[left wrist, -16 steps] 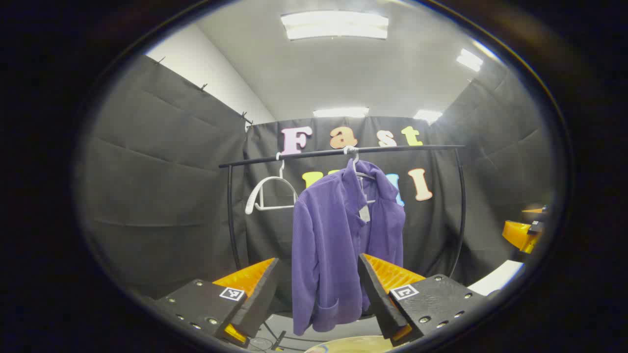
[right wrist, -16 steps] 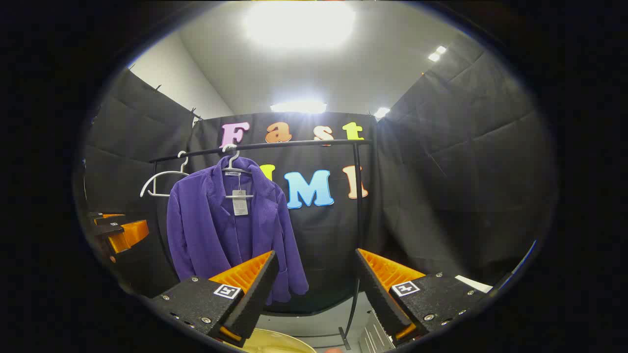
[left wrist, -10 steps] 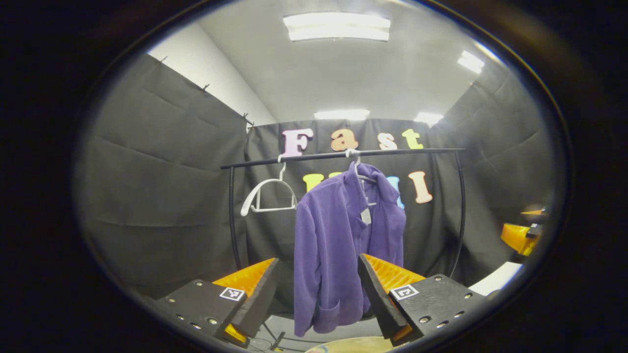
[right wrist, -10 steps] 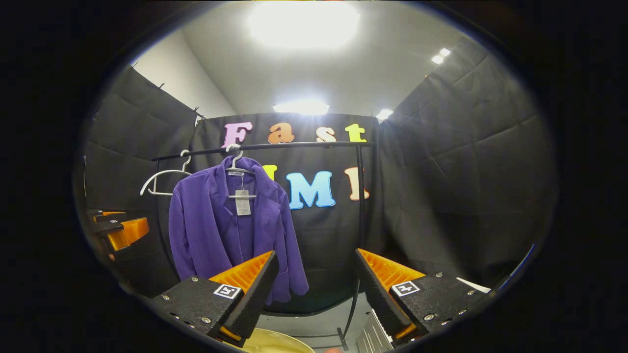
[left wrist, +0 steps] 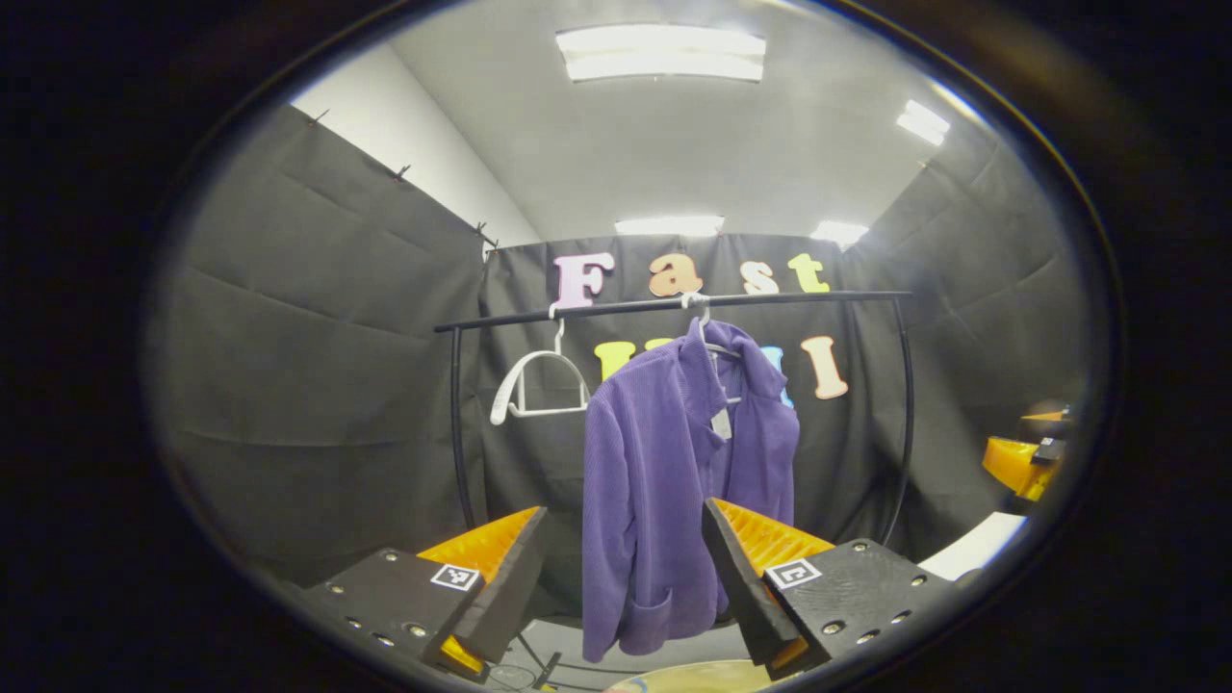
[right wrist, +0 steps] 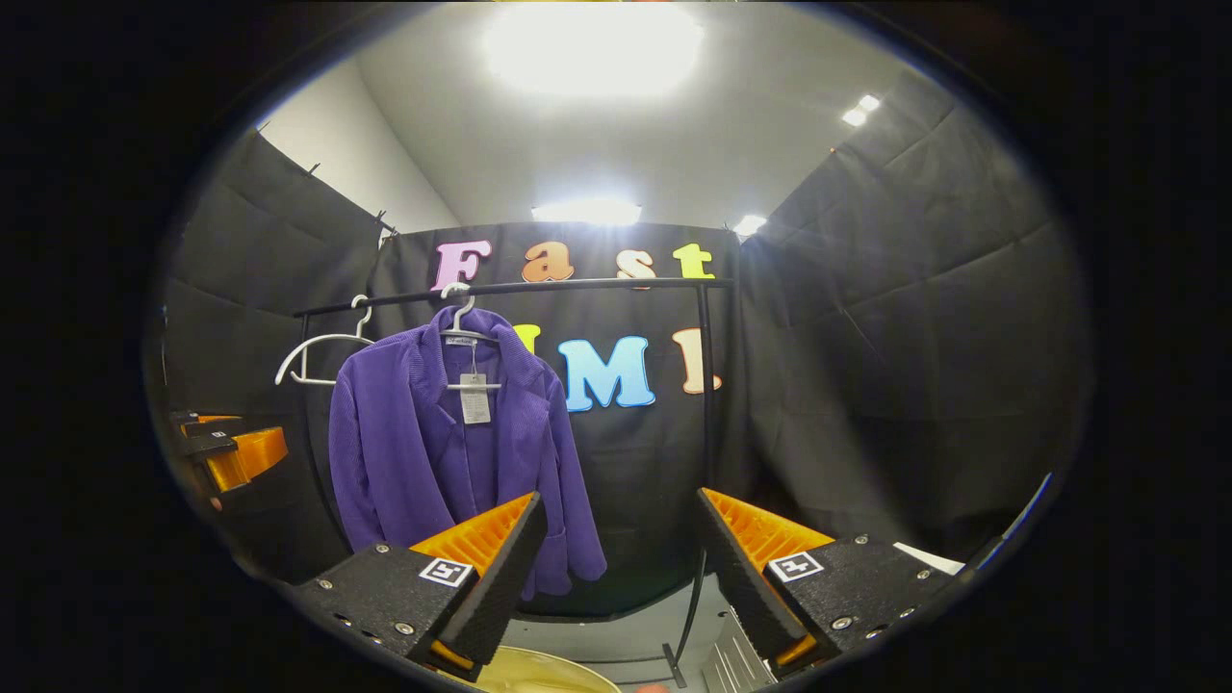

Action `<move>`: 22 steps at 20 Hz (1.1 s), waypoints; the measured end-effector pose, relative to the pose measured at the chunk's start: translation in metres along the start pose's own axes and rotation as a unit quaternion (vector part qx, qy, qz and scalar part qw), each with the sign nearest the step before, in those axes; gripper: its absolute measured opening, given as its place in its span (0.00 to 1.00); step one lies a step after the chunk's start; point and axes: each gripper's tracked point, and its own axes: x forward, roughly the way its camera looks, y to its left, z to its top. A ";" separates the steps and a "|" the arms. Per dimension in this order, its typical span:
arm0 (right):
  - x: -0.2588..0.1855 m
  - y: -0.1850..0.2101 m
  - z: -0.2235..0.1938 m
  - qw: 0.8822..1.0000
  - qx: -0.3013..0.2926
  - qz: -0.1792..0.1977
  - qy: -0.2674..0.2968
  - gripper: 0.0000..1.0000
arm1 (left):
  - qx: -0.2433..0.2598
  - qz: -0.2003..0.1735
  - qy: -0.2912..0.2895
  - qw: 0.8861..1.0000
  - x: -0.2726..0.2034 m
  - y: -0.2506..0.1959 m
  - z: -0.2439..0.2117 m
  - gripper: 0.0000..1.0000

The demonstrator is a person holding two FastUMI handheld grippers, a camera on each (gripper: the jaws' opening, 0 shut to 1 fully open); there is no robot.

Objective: Grasp the clothes on the hanger with both hands and then place them into the laundry hamper below.

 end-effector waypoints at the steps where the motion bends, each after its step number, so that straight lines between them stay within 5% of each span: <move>1: 0.001 0.000 0.001 1.000 0.001 -0.002 0.000 0.95 | -0.001 -0.002 0.001 1.000 0.000 -0.001 0.000 0.85; 6: 0.009 0.010 0.006 1.000 0.001 -0.001 -0.001 0.95 | -0.013 -0.020 -0.002 1.000 0.002 -0.003 0.002 0.91; 15: 0.030 0.025 0.040 0.999 -0.007 -0.006 -0.039 0.95 | -0.041 -0.038 -0.004 0.998 0.008 -0.013 0.004 0.85; 17: 0.041 0.028 0.047 0.999 -0.011 0.002 -0.048 0.95 | -0.040 -0.034 -0.008 0.999 0.028 -0.022 0.010 0.96; 20: 0.062 0.035 0.054 0.998 -0.009 0.021 -0.053 0.95 | -0.045 -0.029 -0.022 0.998 0.048 -0.036 0.024 0.85; 21: 0.070 0.036 0.055 0.998 -0.005 0.028 -0.055 0.95 | -0.044 -0.028 -0.026 0.998 0.052 -0.039 0.027 0.96; 22: 0.077 0.038 0.057 0.998 -0.001 0.036 -0.056 0.95 | -0.043 -0.026 -0.029 0.998 0.058 -0.043 0.030 0.96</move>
